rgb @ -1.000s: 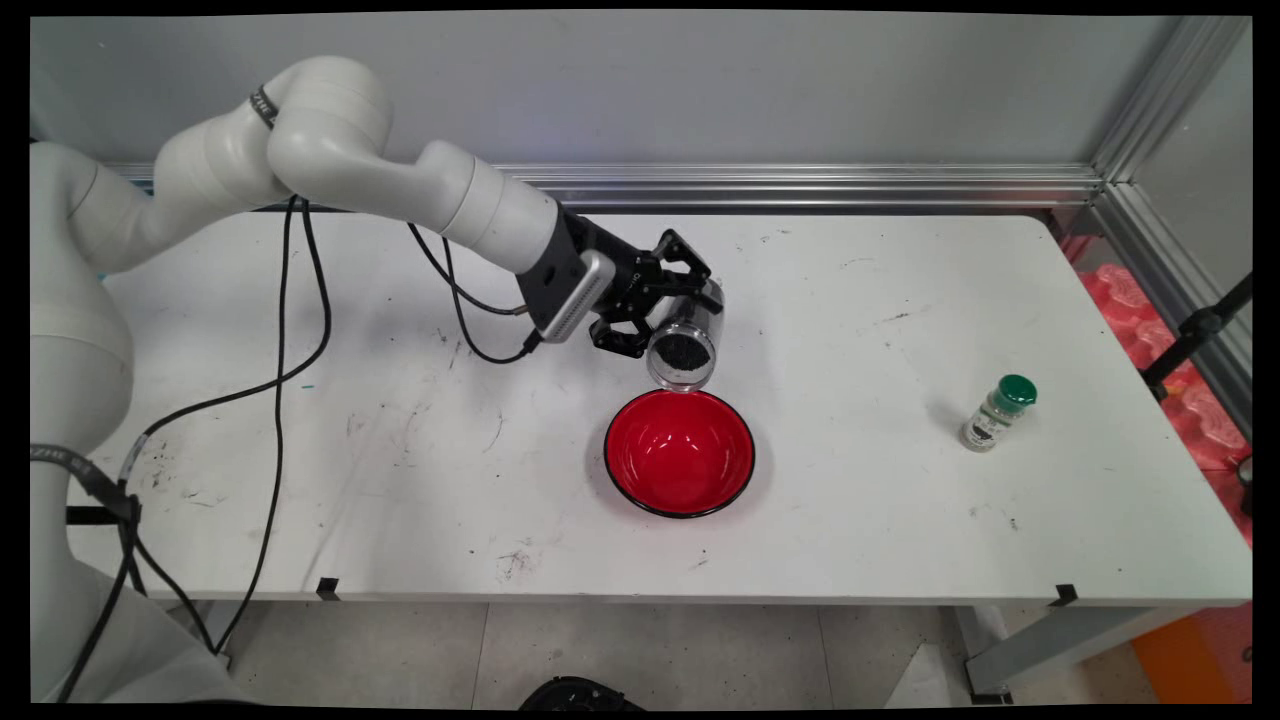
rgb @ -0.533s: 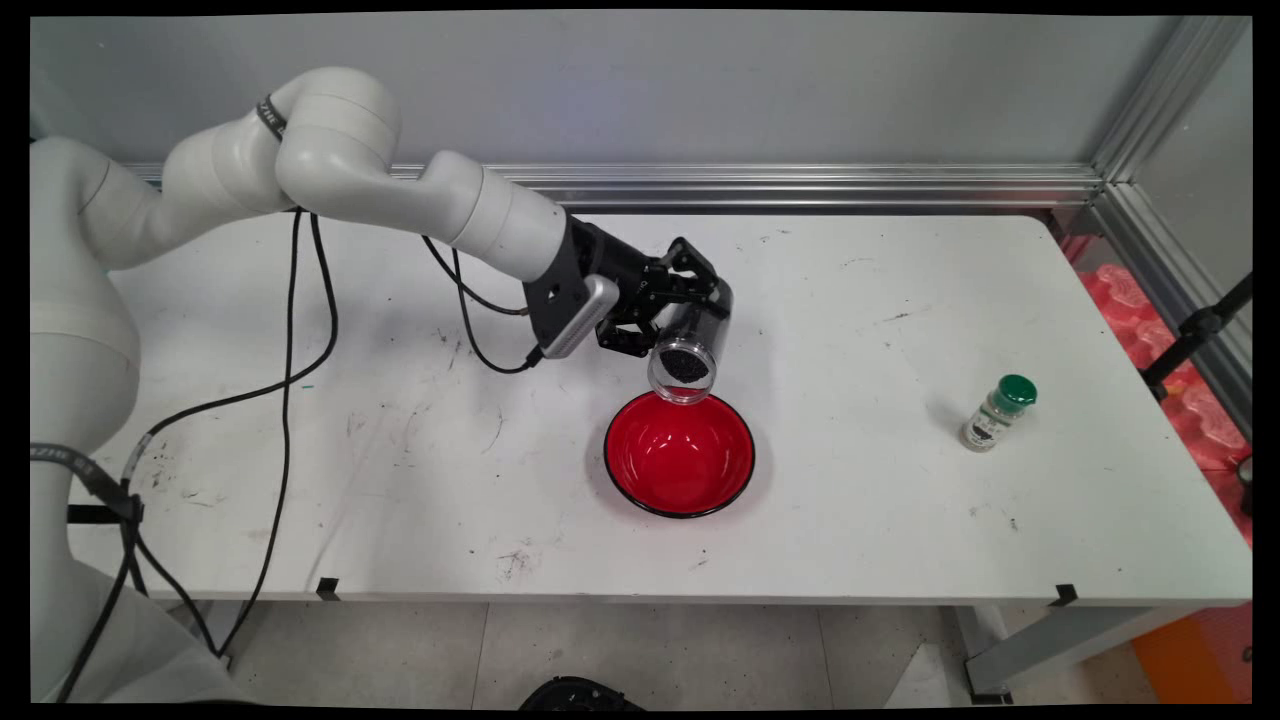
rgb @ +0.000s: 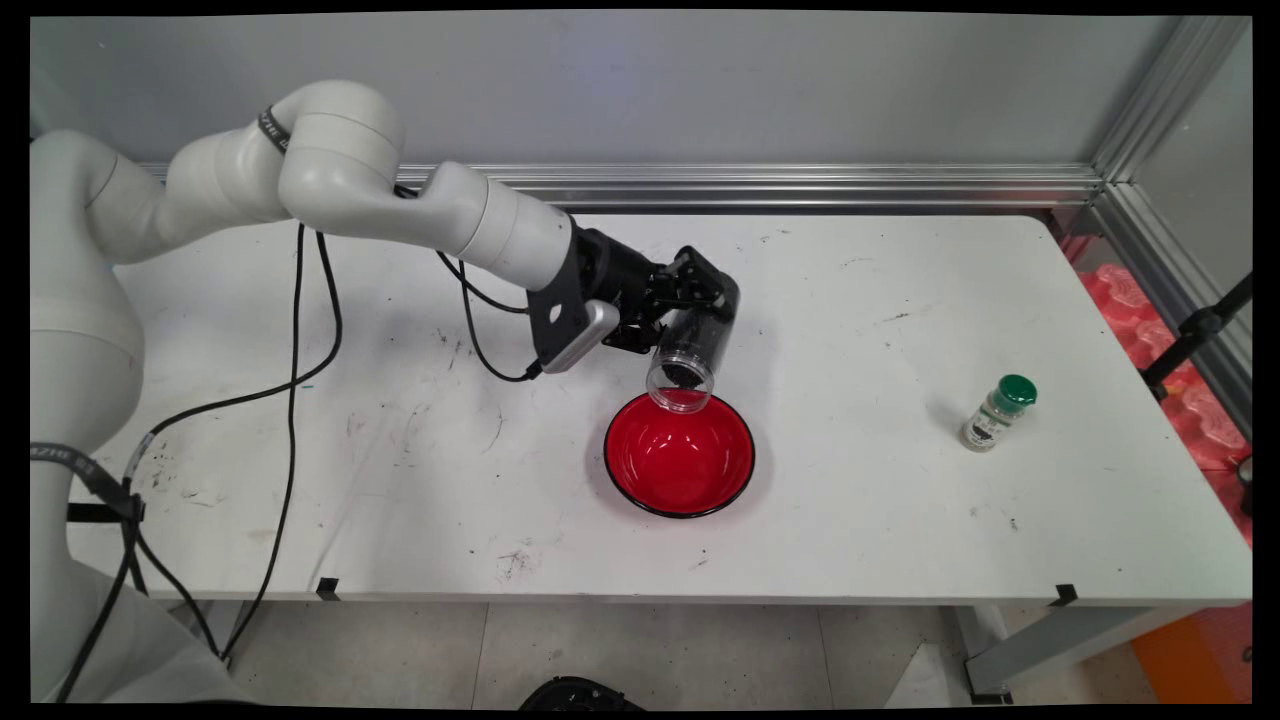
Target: Pour the black seasoning powder in the red bowl
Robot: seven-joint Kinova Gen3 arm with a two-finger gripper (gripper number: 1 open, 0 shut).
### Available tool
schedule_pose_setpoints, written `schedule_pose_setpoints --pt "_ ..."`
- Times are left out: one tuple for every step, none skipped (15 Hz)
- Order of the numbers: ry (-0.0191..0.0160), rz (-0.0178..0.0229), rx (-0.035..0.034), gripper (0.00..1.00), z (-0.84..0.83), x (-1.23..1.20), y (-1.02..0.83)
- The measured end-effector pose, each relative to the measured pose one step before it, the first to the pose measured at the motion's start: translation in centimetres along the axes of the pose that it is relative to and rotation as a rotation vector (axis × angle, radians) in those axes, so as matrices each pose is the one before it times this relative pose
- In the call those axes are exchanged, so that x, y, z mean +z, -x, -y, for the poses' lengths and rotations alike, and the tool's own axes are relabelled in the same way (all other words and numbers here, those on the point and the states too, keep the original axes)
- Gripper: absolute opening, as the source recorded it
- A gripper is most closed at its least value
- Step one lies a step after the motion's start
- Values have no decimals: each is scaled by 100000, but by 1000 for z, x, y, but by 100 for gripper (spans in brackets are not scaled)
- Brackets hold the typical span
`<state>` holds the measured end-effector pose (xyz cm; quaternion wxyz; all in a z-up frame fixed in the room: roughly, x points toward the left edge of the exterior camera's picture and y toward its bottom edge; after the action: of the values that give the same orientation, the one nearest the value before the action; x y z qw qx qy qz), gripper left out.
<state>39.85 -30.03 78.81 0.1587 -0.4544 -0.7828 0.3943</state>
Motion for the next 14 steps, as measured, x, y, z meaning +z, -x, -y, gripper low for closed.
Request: schedule_pose_setpoints --pt "-151 409 1869 0 4 7 -213" --pt "-119 433 1622 0 11 1 -186" --pt "-80 291 1046 0 13 3 -115" --pt "-161 458 1627 0 27 1 -175" --pt "-95 311 1041 0 20 -1 -110" --pt "-142 454 1616 0 39 -6 -176" --pt "-187 489 1765 0 48 -10 -201" --pt "-149 463 1674 0 49 -13 -201" --pt "-132 467 1358 0 46 -13 -145" --pt "-89 321 891 0 28 -11 -88" --pt "-73 551 1295 0 35 -21 -113" --pt "-74 341 861 0 28 -10 -73" --pt "-112 465 1318 0 37 -16 -113" --pt "-52 310 877 0 21 -12 -69"
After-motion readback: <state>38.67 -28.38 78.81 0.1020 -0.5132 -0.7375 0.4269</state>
